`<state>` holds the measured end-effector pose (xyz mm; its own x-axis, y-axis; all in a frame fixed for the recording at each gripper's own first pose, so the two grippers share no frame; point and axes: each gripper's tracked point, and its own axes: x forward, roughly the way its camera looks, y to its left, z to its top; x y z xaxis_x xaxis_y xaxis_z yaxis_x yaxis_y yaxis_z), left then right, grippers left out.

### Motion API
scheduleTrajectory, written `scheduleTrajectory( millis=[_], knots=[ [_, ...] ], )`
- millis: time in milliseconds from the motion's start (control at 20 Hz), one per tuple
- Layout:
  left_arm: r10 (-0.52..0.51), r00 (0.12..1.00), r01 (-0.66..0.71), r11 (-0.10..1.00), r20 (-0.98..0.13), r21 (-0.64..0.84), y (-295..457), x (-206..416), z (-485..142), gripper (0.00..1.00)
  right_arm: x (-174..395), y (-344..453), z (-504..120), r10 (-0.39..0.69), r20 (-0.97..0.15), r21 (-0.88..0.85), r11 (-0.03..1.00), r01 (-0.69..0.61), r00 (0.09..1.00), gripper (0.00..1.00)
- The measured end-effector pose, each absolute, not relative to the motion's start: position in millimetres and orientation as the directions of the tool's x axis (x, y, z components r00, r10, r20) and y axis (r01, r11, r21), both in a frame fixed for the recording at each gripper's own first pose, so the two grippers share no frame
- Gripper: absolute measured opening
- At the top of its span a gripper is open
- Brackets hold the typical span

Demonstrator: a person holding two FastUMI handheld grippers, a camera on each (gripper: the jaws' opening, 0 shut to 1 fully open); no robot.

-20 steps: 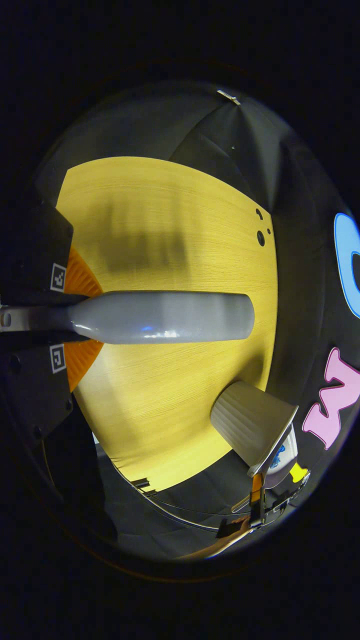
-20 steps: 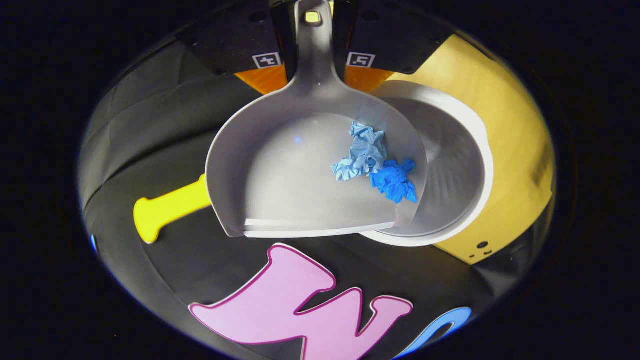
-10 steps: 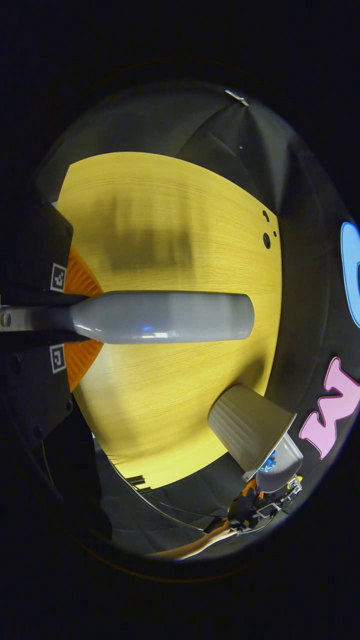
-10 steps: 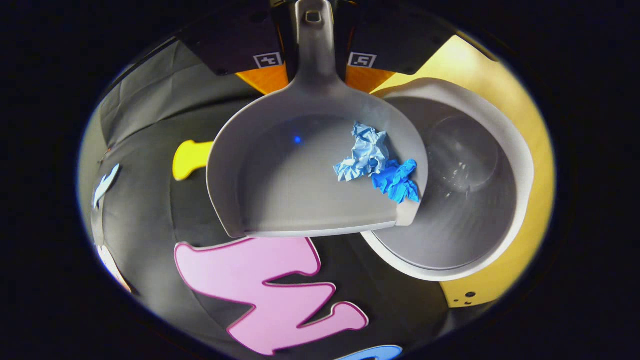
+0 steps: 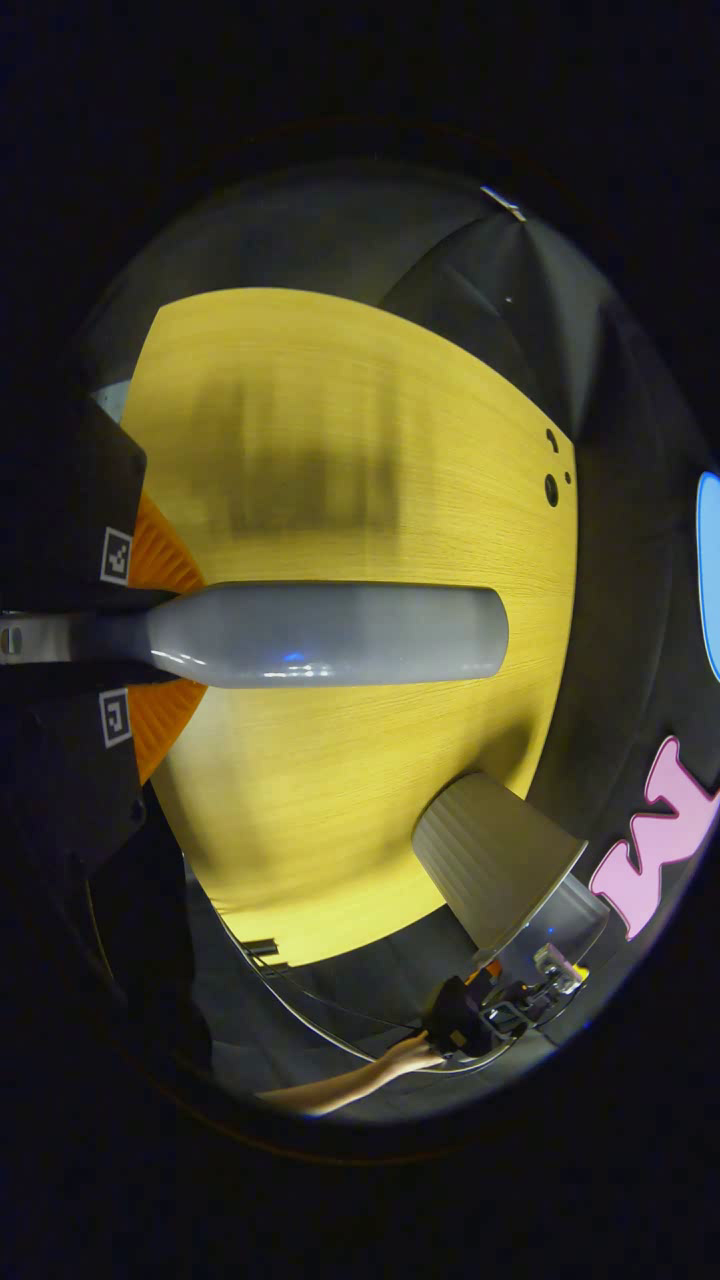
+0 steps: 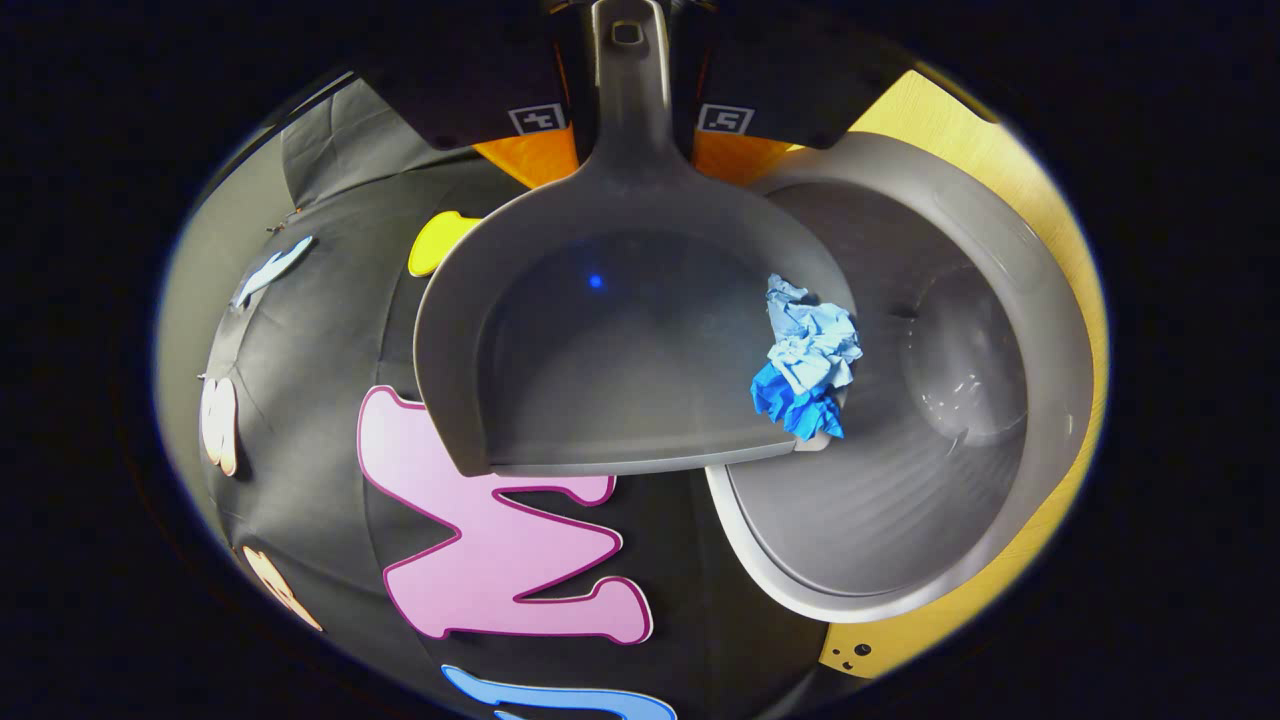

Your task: Pick up the small broom and dustpan from the desktop, sweep the trash into the dustpan with the broom, and then empty the trash into the garbage bin.

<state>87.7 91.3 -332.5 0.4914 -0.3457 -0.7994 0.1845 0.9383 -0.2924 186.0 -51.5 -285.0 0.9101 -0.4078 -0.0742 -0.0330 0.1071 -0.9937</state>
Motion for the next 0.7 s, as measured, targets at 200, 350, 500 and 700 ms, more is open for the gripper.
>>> scheduleTrajectory(
  millis=[200,350,500,700],
  knots=[
    [-0.334,0.484,0.181,0.943,-0.809,-0.28,90,83,-337,0.24,186,-52,-281,-0.409,-0.038,-0.997,0.071,-0.01,0.912,0.33],
    [-0.335,0.479,0.188,0.942,-0.811,-0.278,88,83,-337,0.23,189,-52,-285,-0.389,-0.013,-1.0,-0.004,-0.016,0.921,0.33],
    [-0.342,0.475,0.196,0.939,-0.811,-0.282,83,83,-338,0.23,194,-52,-282,-0.359,0.041,-0.99,-0.138,-0.009,0.933,0.33],
    [-0.342,0.467,0.196,0.939,-0.816,-0.281,80,81,-342,0.23,192,-55,-284,-0.366,0.031,-0.994,-0.109,-0.01,0.93,0.33]
  ],
)
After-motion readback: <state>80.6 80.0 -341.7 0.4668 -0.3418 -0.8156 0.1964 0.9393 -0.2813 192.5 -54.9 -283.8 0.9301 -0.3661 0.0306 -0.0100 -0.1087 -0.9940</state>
